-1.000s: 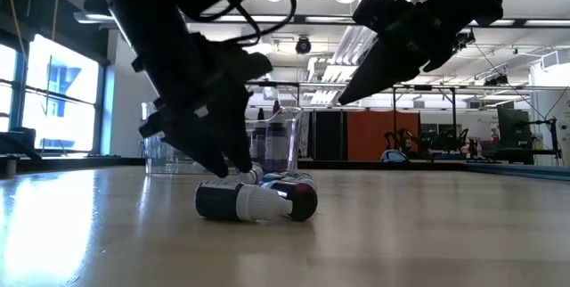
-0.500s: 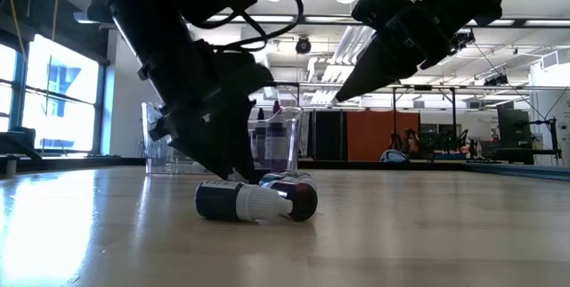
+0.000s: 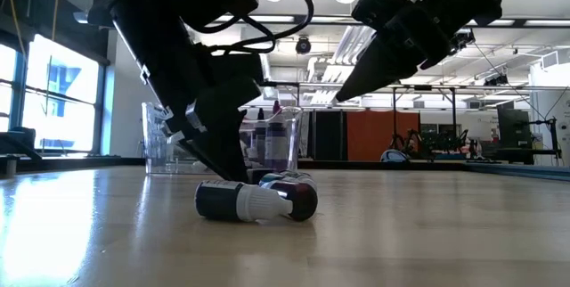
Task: Pick & Place food coloring
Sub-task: Put the small red food coloring bottle into the transparent bin
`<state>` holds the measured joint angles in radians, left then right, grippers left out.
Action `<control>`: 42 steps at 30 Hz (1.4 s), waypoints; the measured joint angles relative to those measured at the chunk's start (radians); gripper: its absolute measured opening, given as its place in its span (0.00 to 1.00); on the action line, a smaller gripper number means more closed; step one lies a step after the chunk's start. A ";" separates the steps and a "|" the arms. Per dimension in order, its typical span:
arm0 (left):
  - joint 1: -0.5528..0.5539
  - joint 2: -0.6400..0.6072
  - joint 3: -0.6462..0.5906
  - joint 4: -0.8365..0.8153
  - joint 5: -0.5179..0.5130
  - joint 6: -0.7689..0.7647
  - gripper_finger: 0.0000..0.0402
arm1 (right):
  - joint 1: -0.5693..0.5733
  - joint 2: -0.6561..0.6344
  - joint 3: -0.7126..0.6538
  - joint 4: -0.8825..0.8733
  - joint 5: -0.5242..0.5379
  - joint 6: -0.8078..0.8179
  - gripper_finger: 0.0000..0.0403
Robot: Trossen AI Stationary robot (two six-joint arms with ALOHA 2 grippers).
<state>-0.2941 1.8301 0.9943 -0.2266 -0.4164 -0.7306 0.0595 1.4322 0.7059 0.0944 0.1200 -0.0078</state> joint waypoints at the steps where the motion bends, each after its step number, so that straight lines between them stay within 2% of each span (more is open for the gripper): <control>1: 0.000 0.000 0.000 0.001 0.001 0.008 0.24 | 0.000 0.000 0.000 0.000 0.000 0.000 0.34; 7: 0.001 0.000 0.000 0.021 0.045 0.049 0.10 | 0.000 0.000 0.000 0.000 0.000 -0.012 0.34; 11: 0.001 0.000 0.000 0.025 0.071 0.050 0.05 | -0.001 0.000 0.000 0.000 -0.045 -0.035 0.34; 15: 0.000 0.000 0.000 0.028 0.057 0.050 0.05 | -0.001 0.016 0.000 0.001 -0.130 -0.001 0.34; 20: 0.007 0.002 0.000 0.061 0.071 0.055 0.05 | -0.031 0.119 0.000 0.045 -0.085 0.004 0.34; 25: 0.021 0.002 0.000 0.059 0.103 0.019 0.05 | -0.081 0.246 0.000 0.144 -0.241 0.017 0.34; 30: 0.027 0.001 0.000 0.048 0.095 -0.084 0.05 | -0.093 0.316 0.000 0.208 -0.303 0.032 0.34; 38: 0.028 0.000 0.000 0.044 0.117 -0.084 0.05 | -0.093 0.334 0.000 0.230 -0.305 0.028 0.34; 42: 0.037 0.000 0.000 0.044 0.128 -0.003 0.05 | -0.093 0.334 0.000 0.246 -0.303 0.025 0.34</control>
<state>-0.2570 1.8297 0.9947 -0.1828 -0.2887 -0.7332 -0.0334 1.7664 0.7059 0.3406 -0.1833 0.0175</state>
